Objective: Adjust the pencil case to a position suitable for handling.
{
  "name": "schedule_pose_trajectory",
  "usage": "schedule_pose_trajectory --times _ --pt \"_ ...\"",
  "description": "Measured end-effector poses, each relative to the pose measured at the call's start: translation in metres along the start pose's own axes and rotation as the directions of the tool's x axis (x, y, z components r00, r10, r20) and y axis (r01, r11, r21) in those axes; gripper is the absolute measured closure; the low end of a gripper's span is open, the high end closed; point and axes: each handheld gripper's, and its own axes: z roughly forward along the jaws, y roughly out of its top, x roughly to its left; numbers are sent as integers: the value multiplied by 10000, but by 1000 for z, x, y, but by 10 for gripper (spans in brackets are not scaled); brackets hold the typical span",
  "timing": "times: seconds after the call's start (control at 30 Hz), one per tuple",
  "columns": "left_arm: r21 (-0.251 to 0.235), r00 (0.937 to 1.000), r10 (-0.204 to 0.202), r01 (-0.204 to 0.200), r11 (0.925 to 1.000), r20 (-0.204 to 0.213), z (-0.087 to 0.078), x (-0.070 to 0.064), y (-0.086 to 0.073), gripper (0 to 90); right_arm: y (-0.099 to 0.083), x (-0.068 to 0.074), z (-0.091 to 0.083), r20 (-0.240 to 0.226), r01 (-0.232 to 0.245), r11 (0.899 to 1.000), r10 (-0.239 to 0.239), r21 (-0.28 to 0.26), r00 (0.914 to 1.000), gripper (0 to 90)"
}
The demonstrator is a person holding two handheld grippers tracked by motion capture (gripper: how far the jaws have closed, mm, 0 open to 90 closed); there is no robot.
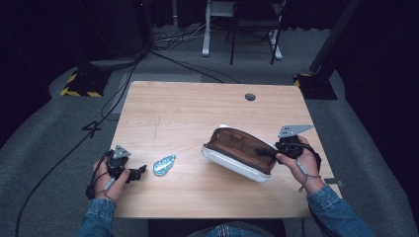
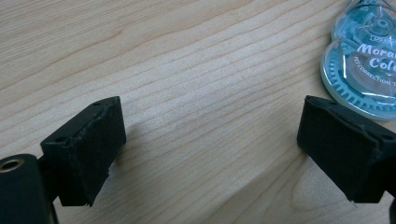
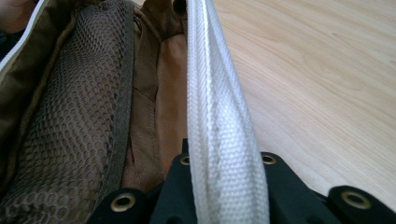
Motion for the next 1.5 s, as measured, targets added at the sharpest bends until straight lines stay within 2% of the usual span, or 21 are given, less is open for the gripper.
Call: schedule_pose_trajectory --times 0.27,0.47,1.27,1.5 --pt "2 10000 8 -8 10000 8 0 0 0 83 -9 8 11 -325 62 9999 -56 161 9995 872" --pt "9 10000 2 -2 10000 6 0 0 0 83 -15 11 19 -392 109 9996 -99 246 9992 872" --pt "9 10000 2 -2 10000 8 0 0 0 83 -33 15 42 -695 247 9981 -207 568 9974 869" --pt "11 10000 0 0 10000 10 0 0 0 83 -35 15 45 -792 219 9986 -180 490 9967 866"
